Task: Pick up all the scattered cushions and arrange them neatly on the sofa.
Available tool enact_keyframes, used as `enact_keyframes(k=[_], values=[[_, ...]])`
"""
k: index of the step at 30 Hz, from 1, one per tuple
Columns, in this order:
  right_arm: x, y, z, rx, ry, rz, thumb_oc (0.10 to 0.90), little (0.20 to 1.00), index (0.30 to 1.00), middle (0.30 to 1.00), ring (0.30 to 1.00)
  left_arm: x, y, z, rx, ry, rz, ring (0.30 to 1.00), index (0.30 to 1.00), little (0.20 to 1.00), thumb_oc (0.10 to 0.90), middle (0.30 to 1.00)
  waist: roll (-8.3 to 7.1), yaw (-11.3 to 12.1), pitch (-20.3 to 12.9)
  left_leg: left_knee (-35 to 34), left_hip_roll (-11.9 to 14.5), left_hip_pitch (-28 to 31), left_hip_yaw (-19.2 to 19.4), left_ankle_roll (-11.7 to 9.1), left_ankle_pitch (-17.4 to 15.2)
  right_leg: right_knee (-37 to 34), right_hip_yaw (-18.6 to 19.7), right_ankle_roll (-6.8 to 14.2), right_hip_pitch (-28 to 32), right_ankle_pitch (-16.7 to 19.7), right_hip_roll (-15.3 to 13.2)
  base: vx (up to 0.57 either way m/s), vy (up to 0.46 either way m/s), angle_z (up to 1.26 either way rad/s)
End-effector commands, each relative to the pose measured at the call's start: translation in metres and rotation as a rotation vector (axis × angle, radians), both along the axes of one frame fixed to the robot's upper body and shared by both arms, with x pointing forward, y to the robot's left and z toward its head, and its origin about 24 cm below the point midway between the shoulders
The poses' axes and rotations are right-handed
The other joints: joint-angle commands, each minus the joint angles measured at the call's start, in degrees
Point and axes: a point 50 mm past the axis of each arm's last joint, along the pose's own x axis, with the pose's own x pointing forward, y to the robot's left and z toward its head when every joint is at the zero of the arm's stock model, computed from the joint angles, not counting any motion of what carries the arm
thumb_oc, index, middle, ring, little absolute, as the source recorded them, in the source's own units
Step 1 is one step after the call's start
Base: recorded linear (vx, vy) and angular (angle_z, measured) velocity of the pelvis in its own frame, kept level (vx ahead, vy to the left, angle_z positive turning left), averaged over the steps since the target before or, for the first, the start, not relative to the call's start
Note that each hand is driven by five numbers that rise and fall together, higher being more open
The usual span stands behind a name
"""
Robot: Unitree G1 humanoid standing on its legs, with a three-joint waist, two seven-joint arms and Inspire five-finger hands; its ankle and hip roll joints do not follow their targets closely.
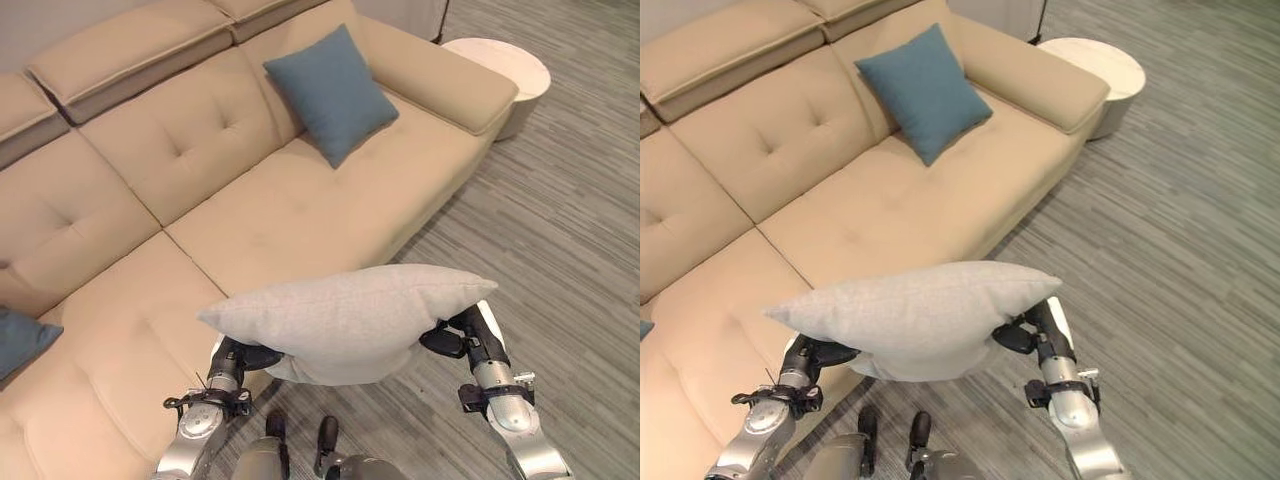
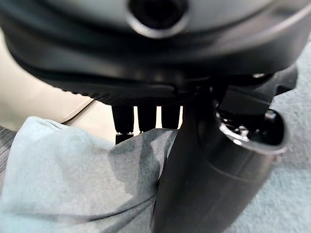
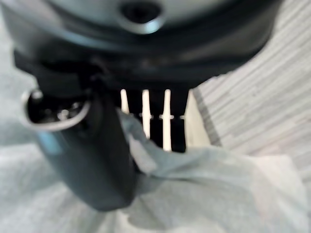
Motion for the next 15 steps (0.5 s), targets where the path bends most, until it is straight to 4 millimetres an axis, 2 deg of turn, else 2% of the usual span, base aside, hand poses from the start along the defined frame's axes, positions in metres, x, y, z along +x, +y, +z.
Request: enact_keyframes(k=[1, 3, 6, 8, 10, 11, 12, 13, 15], values=[[0.015, 0.033, 0.056, 0.094, -0.324, 0.153, 0.4, 0.3, 0.3, 0.3, 0.3, 0.03, -0.039, 0.069, -0.125, -0.386, -0.173, 0.3, 0.3, 0.3, 0.4, 0.3, 1.61, 1.53, -5.0, -3.67, -0.14, 2.99, 1.73, 1.78, 2.5, -3.58, 7.2, -0.79, 7.04, -2.72, -2.33, 0.15, 0.067, 0.21], [0.013, 0.037, 0.054, 0.102, -0.315, 0.165, 0.4, 0.3, 0.3, 0.3, 0.3, 0.027, -0.036, 0.067, -0.115, -0.374, -0.167, 0.3, 0.3, 0.3, 0.4, 0.3, 1.16, 1.89, -6.07, -4.69, -1.25, 4.53, 0.18, 2.85, 2.7, -2.66, 7.27, -0.39, 8.12, -3.72, -2.76, 0.32, 0.15, -0.31], [0.014, 0.039, 0.053, 0.099, -0.311, 0.178, 0.4, 0.3, 0.3, 0.3, 0.3, 0.026, -0.033, 0.066, -0.107, -0.371, -0.157, 0.3, 0.3, 0.3, 0.4, 0.3, 0.22, 2.51, -7.08, -5.16, -2.04, 6.16, 0.39, 3.55, 1.71, -1.86, 7.22, 0.36, 9.19, -4.33, -3.66, 0.22, 0.121, 0.04], [0.013, 0.042, 0.053, 0.111, -0.305, 0.188, 0.4, 0.3, 0.3, 0.3, 0.3, 0.026, -0.03, 0.068, -0.096, -0.374, -0.158, 0.3, 0.3, 0.3, 0.4, 0.3, -0.46, 3.12, -7.8, -5.79, -2.68, 8.39, -0.05, 4.81, 0.35, 3.53, 6.77, 1.58, 8.21, -4.42, -5.46, 0.25, 0.191, -0.12], [0.015, 0.044, 0.054, 0.11, -0.313, 0.195, 0.4, 0.3, 0.3, 0.3, 0.3, 0.026, -0.027, 0.07, -0.088, -0.381, -0.146, 0.3, 0.3, 0.3, 0.4, 0.3, -0.29, 3.29, -7.36, -5.94, -3.37, 10.2, -0.58, 6.16, -0.87, 10.98, 6.3, 3.75, 5.5, -1.93, -7.52, 0.09, 0.139, 0.05], [0.015, 0.044, 0.054, 0.11, -0.314, 0.195, 0.4, 0.3, 0.3, 0.3, 0.3, 0.026, -0.027, 0.07, -0.088, -0.381, -0.146, 0.3, 0.3, 0.3, 0.4, 0.3, -0.21, 3.31, -7.47, -6.03, -3.27, 10.01, -0.58, 6.15, -0.66, 10.86, 6.3, 3.71, 5.31, -1.7, -7.42, 0.06, 0.106, 0.39], [0.015, 0.045, 0.055, 0.111, -0.314, 0.2, 0.4, 0.3, 0.3, 0.3, 0.3, 0.026, -0.026, 0.07, -0.088, -0.381, -0.143, 0.3, 0.3, 0.3, 0.4, 0.3, -0.11, 3.26, -7.11, -5.96, -3.57, 10.61, -1.01, 6.72, -0.97, 14.01, 6.27, 4.25, 4.25, -0.25, -8.2, 0.1, 0.114, 0.43], [0.015, 0.047, 0.054, 0.122, -0.311, 0.202, 0.4, 0.3, 0.3, 0.3, 0.3, 0.026, -0.024, 0.071, -0.084, -0.383, -0.135, 0.3, 0.3, 0.3, 0.4, 0.3, 0.18, 2.85, -6.12, -5.46, -4.06, 11.86, -2.96, 7.51, -1.83, 19.76, 8.22, 4.88, 1.61, 2.0, -8.86, 0.11, 0.113, 0.43], [0.014, 0.047, 0.053, 0.123, -0.31, 0.202, 0.4, 0.3, 0.3, 0.3, 0.3, 0.025, -0.023, 0.069, -0.085, -0.38, -0.133, 0.3, 0.3, 0.3, 0.4, 0.3, 0.57, 2.73, -6.17, -5.41, -3.94, 11.97, -3.88, 7.61, -1.89, 20.3, 9.34, 4.33, 0.44, 2.27, -8.56, 0.12, 0.053, 0.65]])
